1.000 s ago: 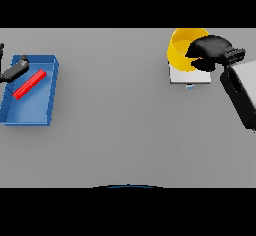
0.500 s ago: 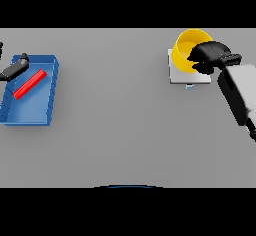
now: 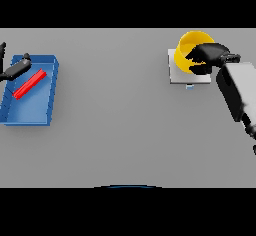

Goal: Pick up the red beaker and tilt it to pour out 1 green nut into yellow bowl. Pick up the yellow bowl and place it on the metallic measuring scale.

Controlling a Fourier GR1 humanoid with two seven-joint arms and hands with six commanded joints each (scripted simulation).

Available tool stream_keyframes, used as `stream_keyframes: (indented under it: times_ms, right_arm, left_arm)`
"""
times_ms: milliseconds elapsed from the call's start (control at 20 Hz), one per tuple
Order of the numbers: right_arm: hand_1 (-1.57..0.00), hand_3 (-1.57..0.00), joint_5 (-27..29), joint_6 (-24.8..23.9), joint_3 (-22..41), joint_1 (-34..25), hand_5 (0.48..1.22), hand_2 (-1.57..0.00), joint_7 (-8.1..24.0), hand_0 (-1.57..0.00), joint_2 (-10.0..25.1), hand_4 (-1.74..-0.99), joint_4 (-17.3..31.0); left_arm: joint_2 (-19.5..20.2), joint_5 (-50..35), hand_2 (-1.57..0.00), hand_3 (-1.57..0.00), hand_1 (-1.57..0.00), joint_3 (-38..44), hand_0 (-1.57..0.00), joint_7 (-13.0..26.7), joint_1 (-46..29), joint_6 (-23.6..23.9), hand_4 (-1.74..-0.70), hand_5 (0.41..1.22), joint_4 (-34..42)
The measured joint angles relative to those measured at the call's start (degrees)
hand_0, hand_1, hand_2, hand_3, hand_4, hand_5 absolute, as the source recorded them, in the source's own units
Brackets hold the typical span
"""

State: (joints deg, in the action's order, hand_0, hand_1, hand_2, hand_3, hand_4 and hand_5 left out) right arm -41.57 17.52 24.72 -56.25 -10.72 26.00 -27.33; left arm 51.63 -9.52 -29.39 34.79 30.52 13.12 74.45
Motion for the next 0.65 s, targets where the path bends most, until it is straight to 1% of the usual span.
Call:
stream_keyframes:
  times_ms: [50,100,200,250,300,400,450,500,600,650]
  right_arm:
    - [-0.69,-0.71,-0.1,-0.3,0.1,0.1,0.928,-0.81,-1.1,-0.78,-0.1,-1.47,0.7]
    - [-0.55,-0.67,-0.3,0.3,0.1,-0.4,0.887,-0.69,-1.0,-0.62,0.0,-1.444,1.2]
    - [-0.35,-0.6,-0.3,1.1,0.0,-1.5,0.821,-0.52,-0.8,-0.4,-0.4,-1.41,2.4]
    - [-0.28,-0.57,-0.5,0.7,0.3,-1.1,0.799,-0.45,-2.0,-0.32,-0.5,-1.397,2.8]
    - [-0.23,-0.54,-0.7,0.4,0.5,-0.9,0.78,-0.39,-2.7,-0.25,-0.5,-1.385,3.2]
    - [-0.14,-0.47,-1.2,0.4,0.7,-1.8,0.755,-0.29,-3.3,-0.16,-0.5,-1.356,4.2]
    - [-0.12,-0.44,-1.6,0.6,1.2,-1.8,0.746,-0.24,-4.4,-0.13,-0.3,-1.346,4.7]
    - [-0.09,-0.41,-1.8,0.8,1.2,-2.4,0.741,-0.21,-4.8,-0.1,-0.3,-1.336,5.2]
    - [-0.06,-0.37,-2.2,1.0,1.6,-2.6,0.735,-0.14,-4.6,-0.07,-0.8,-1.316,6.0]
    - [-0.05,-0.35,-2.3,1.1,1.7,-2.7,0.733,-0.12,-5.1,-0.05,-0.6,-1.308,6.4]
  left_arm:
    - [-0.3,-0.2,0.0,0.0,0.0,0.2,0.0,-0.1,0.6,-0.4,-0.81,0.745,-0.9]
    - [-0.5,0.0,0.0,0.0,0.0,0.1,0.0,-0.3,0.8,-0.3,-0.81,0.742,-0.9]
    - [-0.4,0.3,0.0,0.0,0.0,-0.1,0.0,-0.7,0.5,-0.5,-0.81,0.738,-1.6]
    - [-0.5,0.7,0.0,0.0,0.0,-0.3,0.0,-0.7,0.8,-0.3,-0.81,0.739,-1.6]
    - [-0.8,0.5,0.0,0.0,0.0,0.1,0.0,-1.4,1.3,-0.5,-0.81,0.739,-2.2]
    - [-1.2,0.3,0.0,0.0,0.0,0.0,0.0,-1.0,1.8,-0.7,-0.81,0.736,-2.8]
    - [-1.0,0.4,0.0,0.0,0.0,-0.1,0.0,-1.1,1.0,-0.5,-0.81,0.736,-2.5]
    - [-0.4,0.3,0.0,0.0,0.0,0.2,0.0,-0.9,1.0,-0.6,-0.81,0.734,-2.1]
    - [-0.6,0.0,0.0,0.0,0.0,0.1,0.0,-1.0,0.7,-0.3,-0.82,0.734,-1.0]
    - [-0.8,0.2,0.0,0.0,0.0,-0.1,0.0,-0.7,0.4,0.1,-0.82,0.734,-0.9]
